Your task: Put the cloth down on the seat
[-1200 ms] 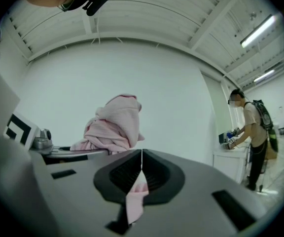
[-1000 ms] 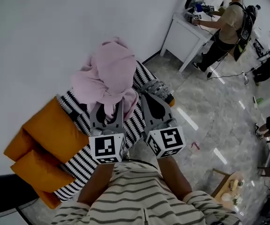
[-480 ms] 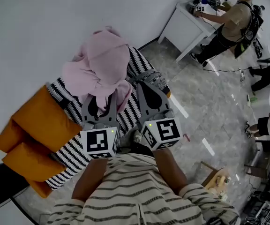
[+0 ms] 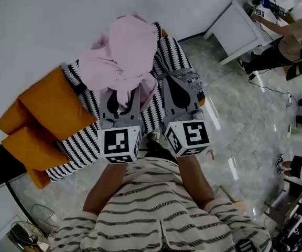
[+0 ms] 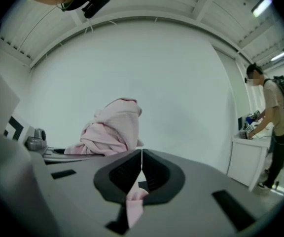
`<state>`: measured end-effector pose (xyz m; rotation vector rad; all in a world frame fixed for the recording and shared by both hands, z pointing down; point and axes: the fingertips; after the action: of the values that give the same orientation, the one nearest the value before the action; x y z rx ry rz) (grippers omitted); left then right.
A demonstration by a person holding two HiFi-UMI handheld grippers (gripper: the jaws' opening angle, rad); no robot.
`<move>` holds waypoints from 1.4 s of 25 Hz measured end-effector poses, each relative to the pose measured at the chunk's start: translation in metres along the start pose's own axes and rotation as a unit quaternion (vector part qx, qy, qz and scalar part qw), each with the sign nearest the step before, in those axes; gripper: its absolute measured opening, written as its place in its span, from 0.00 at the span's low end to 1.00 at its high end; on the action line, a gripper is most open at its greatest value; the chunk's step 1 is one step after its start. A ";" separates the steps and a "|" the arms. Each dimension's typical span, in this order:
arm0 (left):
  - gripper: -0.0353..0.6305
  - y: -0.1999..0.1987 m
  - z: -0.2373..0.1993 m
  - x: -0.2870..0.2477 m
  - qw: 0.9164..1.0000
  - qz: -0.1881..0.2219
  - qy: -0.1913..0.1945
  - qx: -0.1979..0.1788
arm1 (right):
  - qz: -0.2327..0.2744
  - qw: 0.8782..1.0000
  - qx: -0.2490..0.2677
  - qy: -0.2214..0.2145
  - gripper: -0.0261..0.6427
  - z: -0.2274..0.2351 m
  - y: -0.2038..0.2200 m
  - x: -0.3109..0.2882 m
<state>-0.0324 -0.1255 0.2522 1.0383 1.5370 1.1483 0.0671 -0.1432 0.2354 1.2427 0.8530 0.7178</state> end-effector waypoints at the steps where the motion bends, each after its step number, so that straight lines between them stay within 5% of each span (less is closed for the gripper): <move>1: 0.30 0.003 0.000 -0.002 1.000 -0.005 -0.007 0.001 | -0.003 1.000 -0.002 -0.007 0.06 0.002 0.002 -0.003; 16: 0.30 0.065 -0.019 -0.013 0.995 -0.060 -0.075 0.031 | -0.067 0.996 -0.031 -0.058 0.06 0.015 0.069 -0.045; 35: 0.30 0.169 -0.030 -0.021 0.986 -0.129 -0.085 0.070 | -0.153 0.985 -0.040 -0.067 0.06 0.009 0.186 -0.056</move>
<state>-0.0404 -0.1159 0.4250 0.9692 1.5772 0.7638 0.0446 -0.1603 0.4276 1.0460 0.8719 0.4129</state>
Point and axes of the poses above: the fingertips, and each gripper's own axes: x backward along the fingers, z to its right, y out of its underside, and after that the axes turned 1 degree about z, right-handed
